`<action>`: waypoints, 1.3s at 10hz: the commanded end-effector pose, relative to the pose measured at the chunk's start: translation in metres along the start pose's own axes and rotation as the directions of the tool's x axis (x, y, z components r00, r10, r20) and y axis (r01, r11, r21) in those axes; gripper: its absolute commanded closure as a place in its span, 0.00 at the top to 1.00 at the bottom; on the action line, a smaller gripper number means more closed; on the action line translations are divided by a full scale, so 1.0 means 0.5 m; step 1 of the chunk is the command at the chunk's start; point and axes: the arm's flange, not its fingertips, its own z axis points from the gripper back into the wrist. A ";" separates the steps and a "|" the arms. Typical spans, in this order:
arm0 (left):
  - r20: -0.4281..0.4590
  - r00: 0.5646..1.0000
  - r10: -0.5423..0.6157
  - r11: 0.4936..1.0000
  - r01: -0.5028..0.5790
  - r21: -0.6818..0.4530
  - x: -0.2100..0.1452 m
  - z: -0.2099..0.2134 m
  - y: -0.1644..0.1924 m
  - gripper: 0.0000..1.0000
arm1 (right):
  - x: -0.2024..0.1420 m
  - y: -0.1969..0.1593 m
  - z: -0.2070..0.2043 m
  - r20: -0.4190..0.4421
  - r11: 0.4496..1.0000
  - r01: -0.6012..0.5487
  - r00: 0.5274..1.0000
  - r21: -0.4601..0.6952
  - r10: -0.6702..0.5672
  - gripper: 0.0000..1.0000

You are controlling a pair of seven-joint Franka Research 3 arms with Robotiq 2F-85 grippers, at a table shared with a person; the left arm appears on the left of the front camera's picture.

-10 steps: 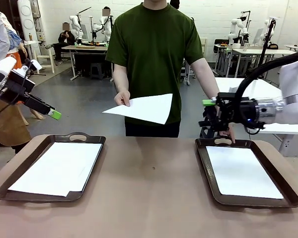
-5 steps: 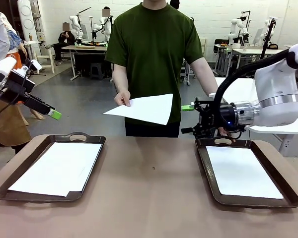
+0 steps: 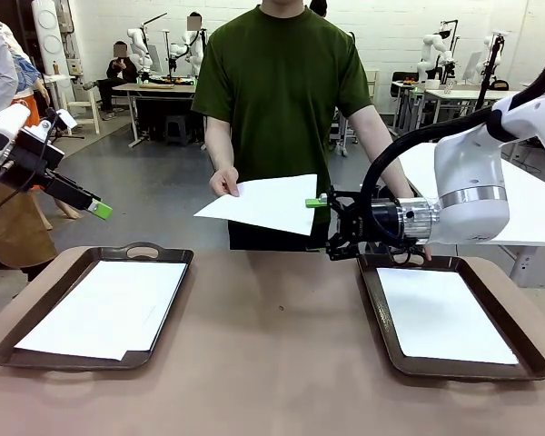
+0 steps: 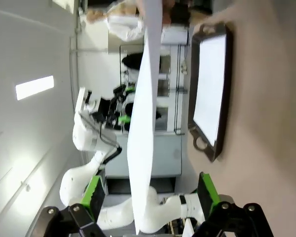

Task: Sort the A4 documents.
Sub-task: Receive the A4 Paper.

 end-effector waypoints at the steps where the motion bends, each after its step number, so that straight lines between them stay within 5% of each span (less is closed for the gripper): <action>1: -0.004 1.000 -0.011 1.000 0.011 0.004 -0.001 0.000 0.000 1.00 | 0.040 0.013 -0.019 0.087 1.000 0.011 0.996 -0.004 -0.011 1.00; 4: -0.004 1.000 -0.011 1.000 0.011 0.004 -0.001 0.000 0.000 1.00 | 0.073 0.028 -0.028 0.144 1.000 0.007 0.990 -0.005 -0.006 1.00; 8: -0.004 1.000 -0.011 1.000 0.011 0.004 -0.001 0.000 0.000 1.00 | 0.064 0.024 -0.049 0.083 0.999 -0.048 0.995 -0.022 0.050 0.97; 13: -0.004 1.000 -0.011 1.000 0.011 0.004 -0.001 0.000 0.000 1.00 | 0.075 0.008 -0.036 0.071 0.999 -0.031 0.997 -0.029 0.033 0.46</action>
